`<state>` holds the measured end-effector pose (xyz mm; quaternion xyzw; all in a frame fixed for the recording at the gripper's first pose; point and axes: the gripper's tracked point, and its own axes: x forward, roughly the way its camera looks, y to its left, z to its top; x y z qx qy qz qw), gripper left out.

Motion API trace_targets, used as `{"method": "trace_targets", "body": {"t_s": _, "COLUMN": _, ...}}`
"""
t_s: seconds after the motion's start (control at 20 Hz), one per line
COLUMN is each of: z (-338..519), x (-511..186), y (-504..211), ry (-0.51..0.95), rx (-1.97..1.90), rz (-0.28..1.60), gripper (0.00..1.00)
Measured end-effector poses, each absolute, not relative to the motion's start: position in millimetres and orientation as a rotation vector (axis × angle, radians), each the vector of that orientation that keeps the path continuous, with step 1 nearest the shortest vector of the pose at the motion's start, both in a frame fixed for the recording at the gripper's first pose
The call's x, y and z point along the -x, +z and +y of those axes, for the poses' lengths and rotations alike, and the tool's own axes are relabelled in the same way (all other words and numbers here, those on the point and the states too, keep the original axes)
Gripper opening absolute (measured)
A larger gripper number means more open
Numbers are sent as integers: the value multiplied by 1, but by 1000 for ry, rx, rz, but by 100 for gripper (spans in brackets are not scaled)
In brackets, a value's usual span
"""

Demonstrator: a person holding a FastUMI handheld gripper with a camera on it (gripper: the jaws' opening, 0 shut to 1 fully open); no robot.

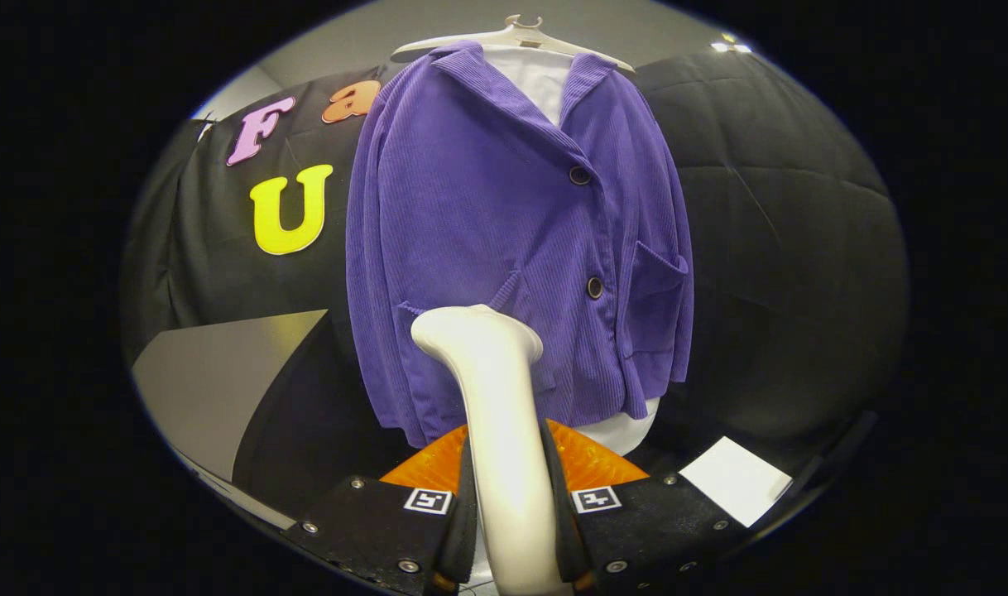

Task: Iron the clothes twice with a garment steamer, once on the left side and once on the right side.

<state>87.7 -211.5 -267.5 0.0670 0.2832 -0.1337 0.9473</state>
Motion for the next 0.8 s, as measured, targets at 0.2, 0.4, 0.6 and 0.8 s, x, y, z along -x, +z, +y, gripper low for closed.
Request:
{"method": "trace_targets", "body": {"t_s": 0.2, "z": -208, "x": -78, "y": -285, "ry": -283, "rx": -153, "rz": 616, "gripper": 38}}
{"method": "trace_targets", "body": {"t_s": 0.4, "z": -201, "x": -76, "y": -300, "ry": -282, "rx": -144, "rz": 643, "gripper": 38}}
{"method": "trace_targets", "body": {"t_s": 0.6, "z": -200, "x": -75, "y": -303, "ry": -291, "rx": -167, "rz": 636, "gripper": 38}}
{"method": "trace_targets", "body": {"t_s": 0.8, "z": -200, "x": -73, "y": -310, "ry": -312, "rx": -175, "rz": 641, "gripper": 38}}
